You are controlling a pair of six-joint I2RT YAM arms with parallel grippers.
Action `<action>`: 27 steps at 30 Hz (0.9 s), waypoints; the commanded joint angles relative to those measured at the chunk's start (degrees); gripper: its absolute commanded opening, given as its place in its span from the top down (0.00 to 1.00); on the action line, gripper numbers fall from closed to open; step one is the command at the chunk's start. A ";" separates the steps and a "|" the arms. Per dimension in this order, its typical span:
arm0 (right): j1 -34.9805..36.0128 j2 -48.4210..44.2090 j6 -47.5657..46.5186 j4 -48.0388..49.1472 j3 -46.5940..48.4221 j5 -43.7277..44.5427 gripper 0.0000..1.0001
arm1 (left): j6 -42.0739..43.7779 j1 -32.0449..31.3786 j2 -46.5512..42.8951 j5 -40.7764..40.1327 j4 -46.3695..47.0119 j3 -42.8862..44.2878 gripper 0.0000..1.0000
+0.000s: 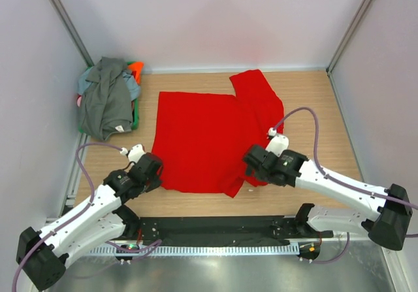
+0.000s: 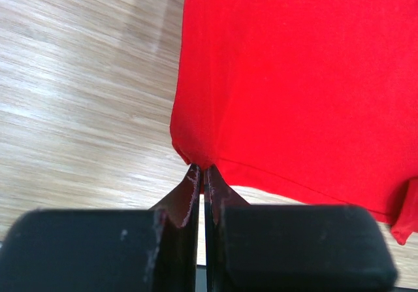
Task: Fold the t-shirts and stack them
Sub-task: Fold the tshirt
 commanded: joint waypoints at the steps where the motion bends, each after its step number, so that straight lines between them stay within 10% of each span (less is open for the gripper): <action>1: 5.94 -1.30 1.40 5.66 -4.31 -3.94 0.24 | 0.52 0.20 -0.52 0.71 1.66 0.81 0.99; 9: 15.54 -0.43 8.02 12.52 -9.61 -2.09 0.44 | 0.79 0.29 0.88 1.85 3.06 0.28 0.99; 27: 10.35 21.36 -3.42 26.33 -5.30 -3.59 0.37 | 1.14 0.20 -0.08 3.34 2.63 -0.60 1.00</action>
